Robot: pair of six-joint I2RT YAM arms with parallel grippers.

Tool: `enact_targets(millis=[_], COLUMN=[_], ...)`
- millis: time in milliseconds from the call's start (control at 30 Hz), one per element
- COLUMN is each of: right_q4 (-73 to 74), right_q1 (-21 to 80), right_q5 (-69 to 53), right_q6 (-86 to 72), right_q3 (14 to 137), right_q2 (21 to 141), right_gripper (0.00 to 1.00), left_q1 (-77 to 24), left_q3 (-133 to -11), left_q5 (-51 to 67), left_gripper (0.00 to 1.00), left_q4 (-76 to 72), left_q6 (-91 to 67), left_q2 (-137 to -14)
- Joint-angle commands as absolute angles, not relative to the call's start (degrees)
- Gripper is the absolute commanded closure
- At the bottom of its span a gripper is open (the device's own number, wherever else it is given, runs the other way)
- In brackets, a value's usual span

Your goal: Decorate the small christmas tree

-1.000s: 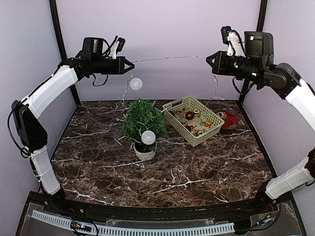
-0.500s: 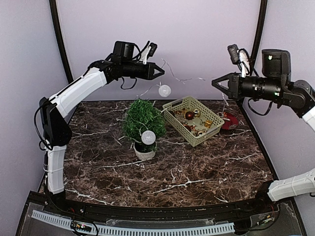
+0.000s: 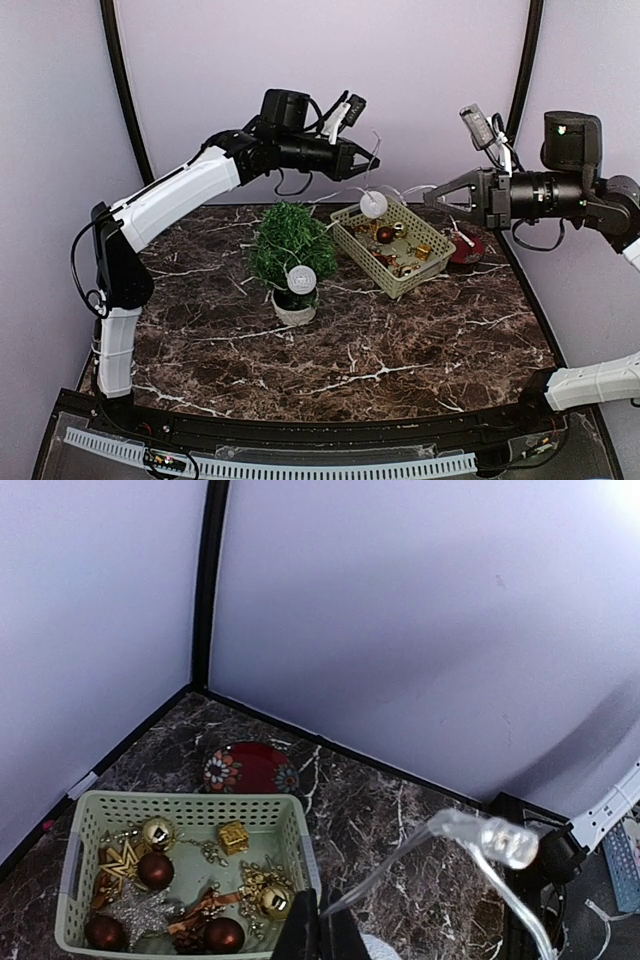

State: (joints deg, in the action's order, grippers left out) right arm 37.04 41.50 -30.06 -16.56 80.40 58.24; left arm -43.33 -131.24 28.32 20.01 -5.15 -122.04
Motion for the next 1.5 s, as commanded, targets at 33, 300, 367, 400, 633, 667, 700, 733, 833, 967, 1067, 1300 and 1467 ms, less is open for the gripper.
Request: enact_targets(millis=[33,300,367,400,633,667,700,733,833,967,1067,1300,1467], right_q4=[32.82,32.23,31.51,31.04,28.89,28.62,28.33,28.02,27.39,27.45,27.59,27.89,27.68], right_q1=[41.22,41.43,41.88,42.23,46.35,47.05,47.86,48.5,50.81,53.56,55.41,58.32,59.26], right_q5=[-37.4,-39.23,-39.5,-39.61,-39.12,-39.15,-39.12,-39.19,-38.89,-38.37,-37.83,-36.88,-35.83], right_q6=[-18.41,-19.15,-19.46,-19.61,-19.97,-19.97,-19.98,-20.03,-20.08,-19.8,-19.55,-19.61,-19.91], right_q3=[79.2,77.8,77.46,77.31,77.25,77.3,77.38,77.47,78.27,79.56,80.17,81.42,81.51], right_q2=[57.9,59.01,59.67,59.87,63.01,63.61,64.14,64.7,66.3,68.73,70.28,72.72,73.6], right_gripper=[1.0,1.0,1.0,1.0,1.0,1.0,1.0,1.0,1.0,1.0,1.0,1.0,1.0], left_q1=[-46.96,-50.53,-51.14,-51.37,-52.59,-52.62,-52.62,-52.63,-52.59,-52.56,-52.62,-52.57,-52.63], left_q3=[-133.09,-131.97,-130.15,-128.14,-112.2,-109.06,-107.57,-104.79,-99.98,-92.79,-89.08,-83.68,-78.96], left_q5=[32.56,30.28,29.5,29.12,24.1,23.87,23.57,23.43,22.81,21.63,21.09,20.24,20.21], left_gripper=[1.0,1.0,1.0,1.0,1.0,1.0,1.0,1.0,1.0,1.0,1.0,1.0,1.0], left_q4=[22.83,33.38,35.36,35.79,32.36,31.01,30.36,29.1,27.51,26.47,25.35,23.3,20.73], left_q6=[-0.83,5.73,6.81,7.05,7.03,6.77,6.35,6.12,5.22,4.83,4.44,3.96,3.41], left_q2=[-121.87,-119.42,-118.19,-117.63,-107.35,-105.21,-104.07,-101.98,-98.24,-93.67,-90.76,-86.96,-84.04])
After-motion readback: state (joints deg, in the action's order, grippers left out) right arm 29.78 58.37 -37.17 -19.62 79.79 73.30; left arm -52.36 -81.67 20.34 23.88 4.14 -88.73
